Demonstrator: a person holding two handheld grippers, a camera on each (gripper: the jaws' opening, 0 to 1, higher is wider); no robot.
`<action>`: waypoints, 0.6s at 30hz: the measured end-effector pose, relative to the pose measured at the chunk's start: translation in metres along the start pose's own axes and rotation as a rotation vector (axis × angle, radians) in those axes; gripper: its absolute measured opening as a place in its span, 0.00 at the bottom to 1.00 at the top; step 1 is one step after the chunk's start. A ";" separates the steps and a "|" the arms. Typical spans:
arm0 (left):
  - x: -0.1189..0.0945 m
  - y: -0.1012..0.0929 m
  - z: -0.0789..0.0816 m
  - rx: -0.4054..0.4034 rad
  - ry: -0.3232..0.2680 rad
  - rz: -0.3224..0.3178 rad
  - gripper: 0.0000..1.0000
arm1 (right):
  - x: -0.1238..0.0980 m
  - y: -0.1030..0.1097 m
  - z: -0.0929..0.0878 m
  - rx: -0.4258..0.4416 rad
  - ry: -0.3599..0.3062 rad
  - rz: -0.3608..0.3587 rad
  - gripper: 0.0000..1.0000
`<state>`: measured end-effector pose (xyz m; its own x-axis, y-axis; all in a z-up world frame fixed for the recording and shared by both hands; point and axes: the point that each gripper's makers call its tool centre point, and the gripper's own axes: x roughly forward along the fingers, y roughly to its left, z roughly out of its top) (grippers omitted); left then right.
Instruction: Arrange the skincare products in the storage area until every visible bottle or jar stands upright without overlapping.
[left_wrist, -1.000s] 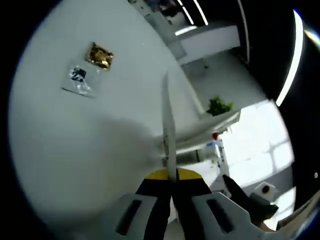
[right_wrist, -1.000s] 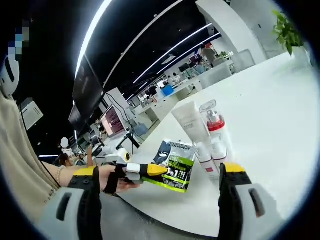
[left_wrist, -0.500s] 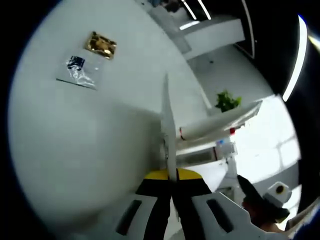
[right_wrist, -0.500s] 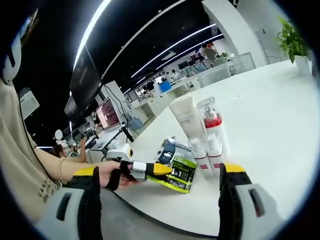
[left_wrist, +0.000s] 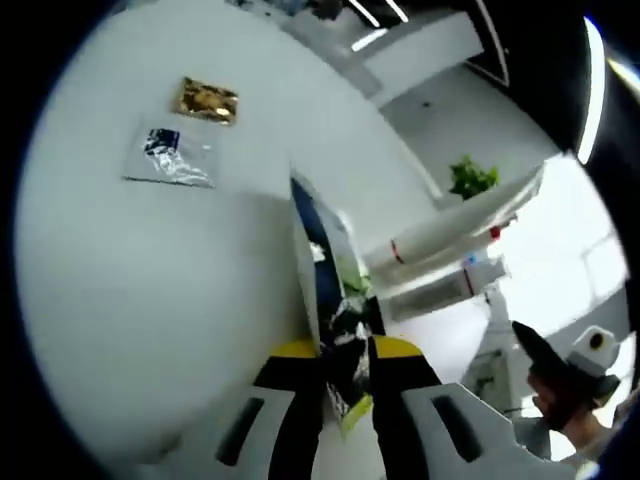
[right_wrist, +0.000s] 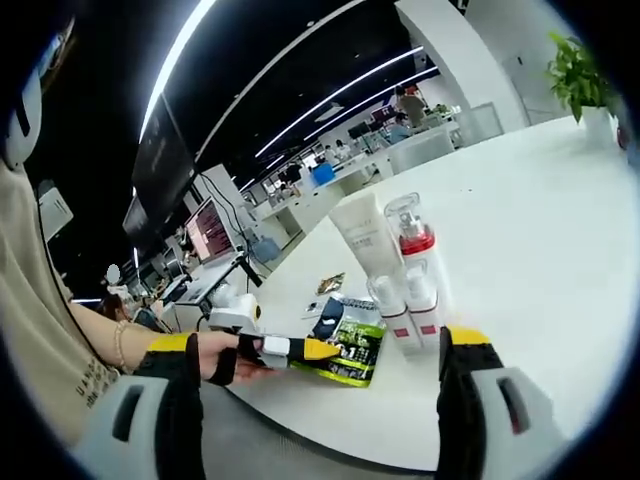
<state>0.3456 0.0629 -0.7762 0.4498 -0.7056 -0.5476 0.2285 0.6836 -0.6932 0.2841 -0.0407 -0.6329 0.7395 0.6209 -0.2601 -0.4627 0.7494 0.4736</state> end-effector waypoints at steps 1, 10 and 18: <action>-0.001 -0.001 0.000 0.026 0.003 0.005 0.18 | 0.000 0.000 0.000 0.000 0.000 0.000 0.99; -0.016 -0.001 0.008 0.393 0.052 0.105 0.53 | 0.000 0.000 0.000 0.004 0.000 0.000 0.99; -0.021 0.003 0.010 0.586 0.108 0.172 0.59 | -0.001 0.000 0.000 0.006 -0.003 -0.001 0.99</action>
<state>0.3452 0.0813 -0.7621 0.4397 -0.5703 -0.6938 0.6103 0.7565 -0.2351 0.2841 -0.0415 -0.6325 0.7416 0.6192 -0.2581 -0.4587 0.7488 0.4783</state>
